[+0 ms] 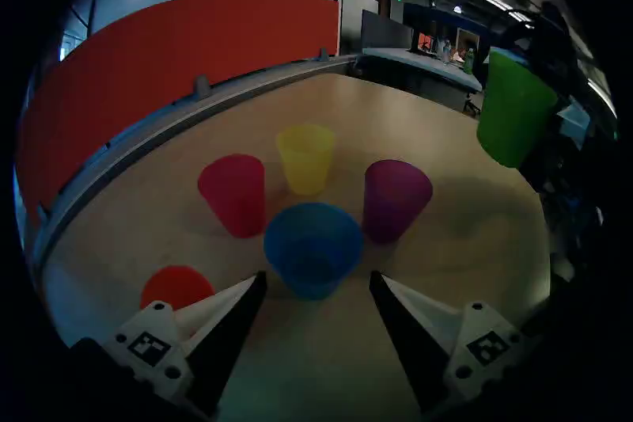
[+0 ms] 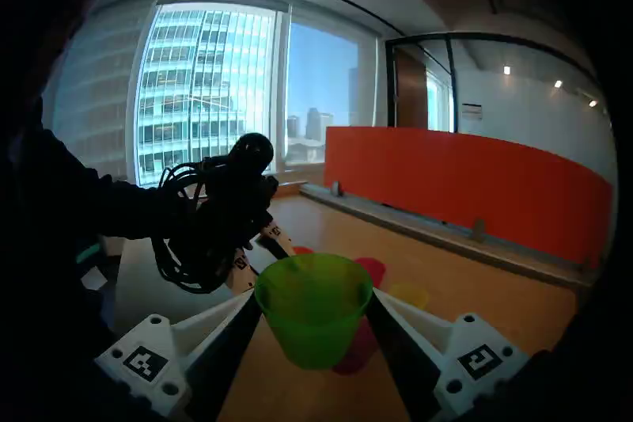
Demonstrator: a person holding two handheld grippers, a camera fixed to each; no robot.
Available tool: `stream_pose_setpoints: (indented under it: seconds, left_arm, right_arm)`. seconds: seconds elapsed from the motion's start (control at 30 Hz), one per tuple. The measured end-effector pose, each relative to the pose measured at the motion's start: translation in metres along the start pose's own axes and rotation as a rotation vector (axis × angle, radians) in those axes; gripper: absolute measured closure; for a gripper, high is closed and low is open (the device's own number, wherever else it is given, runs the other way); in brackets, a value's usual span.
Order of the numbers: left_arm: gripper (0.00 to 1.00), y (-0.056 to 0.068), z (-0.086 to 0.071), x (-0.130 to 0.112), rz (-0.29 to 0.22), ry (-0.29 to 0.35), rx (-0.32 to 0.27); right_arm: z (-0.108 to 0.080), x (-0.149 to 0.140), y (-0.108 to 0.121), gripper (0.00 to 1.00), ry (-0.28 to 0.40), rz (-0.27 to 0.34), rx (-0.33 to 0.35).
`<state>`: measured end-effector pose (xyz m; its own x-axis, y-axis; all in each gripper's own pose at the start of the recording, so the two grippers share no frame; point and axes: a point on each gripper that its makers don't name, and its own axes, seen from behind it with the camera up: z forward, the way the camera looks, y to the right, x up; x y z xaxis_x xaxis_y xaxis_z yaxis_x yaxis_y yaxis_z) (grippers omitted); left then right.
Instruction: Pour water
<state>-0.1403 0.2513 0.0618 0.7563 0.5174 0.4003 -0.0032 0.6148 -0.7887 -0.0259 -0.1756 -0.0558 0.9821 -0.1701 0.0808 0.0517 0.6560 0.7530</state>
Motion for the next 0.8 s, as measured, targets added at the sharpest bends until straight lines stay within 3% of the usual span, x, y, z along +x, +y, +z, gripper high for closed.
stream_pose_setpoints:
  seconds: [0.47, 0.8]
  left_arm:
    - [0.03, -0.005, 0.023, 0.008, -0.022, -0.028, 0.022]
    - [0.03, -0.007, 0.031, 0.012, -0.005, -0.026, 0.036]
  right_arm:
    - [-0.008, -0.004, 0.009, 0.08, 0.004, 0.005, -0.014]
    - [-0.012, -0.007, 0.012, 0.08, 0.002, 0.009, -0.021]
